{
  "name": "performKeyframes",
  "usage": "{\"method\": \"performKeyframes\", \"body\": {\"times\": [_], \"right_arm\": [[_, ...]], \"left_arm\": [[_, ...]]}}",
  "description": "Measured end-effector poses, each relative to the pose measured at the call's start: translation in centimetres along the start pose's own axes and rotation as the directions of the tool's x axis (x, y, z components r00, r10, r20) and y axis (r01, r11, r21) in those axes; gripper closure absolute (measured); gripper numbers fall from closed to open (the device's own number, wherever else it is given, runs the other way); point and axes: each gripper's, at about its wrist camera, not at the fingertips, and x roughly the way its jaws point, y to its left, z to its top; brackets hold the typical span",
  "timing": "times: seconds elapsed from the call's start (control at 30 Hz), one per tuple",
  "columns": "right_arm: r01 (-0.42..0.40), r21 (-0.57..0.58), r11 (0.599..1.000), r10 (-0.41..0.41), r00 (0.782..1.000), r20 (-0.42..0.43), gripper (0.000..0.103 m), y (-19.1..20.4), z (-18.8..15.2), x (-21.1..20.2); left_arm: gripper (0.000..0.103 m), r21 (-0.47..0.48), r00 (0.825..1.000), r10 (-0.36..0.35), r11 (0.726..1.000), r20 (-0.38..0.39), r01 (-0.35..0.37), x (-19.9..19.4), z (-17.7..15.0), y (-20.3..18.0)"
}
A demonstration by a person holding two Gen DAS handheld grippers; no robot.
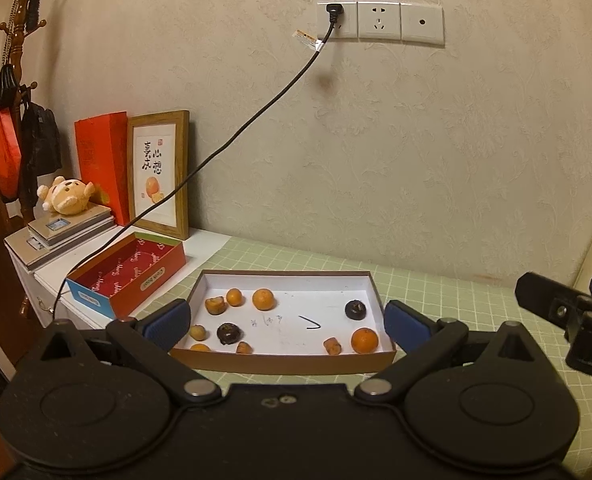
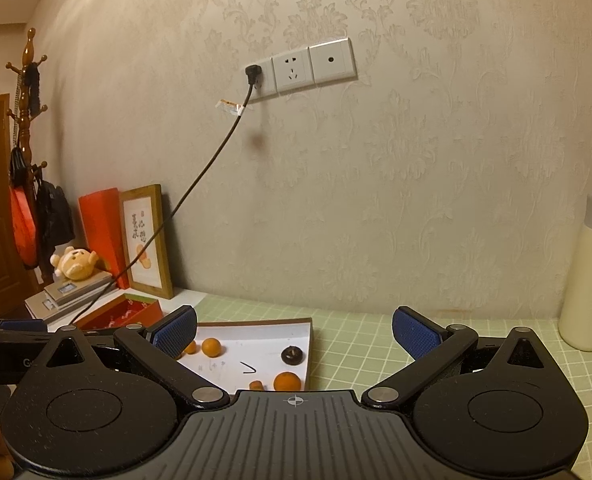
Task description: Organize fruits
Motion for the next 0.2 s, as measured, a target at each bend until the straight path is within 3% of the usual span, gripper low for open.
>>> {"method": "performKeyframes", "body": {"times": [0.2], "right_arm": [[0.002, 0.018, 1.0, -0.001, 1.0, -0.019, 0.0, -0.67, -0.34, 0.99]], "left_arm": [[0.008, -0.025, 1.0, -0.007, 1.0, 0.009, 0.007, 0.99, -0.3, -0.09]]}}
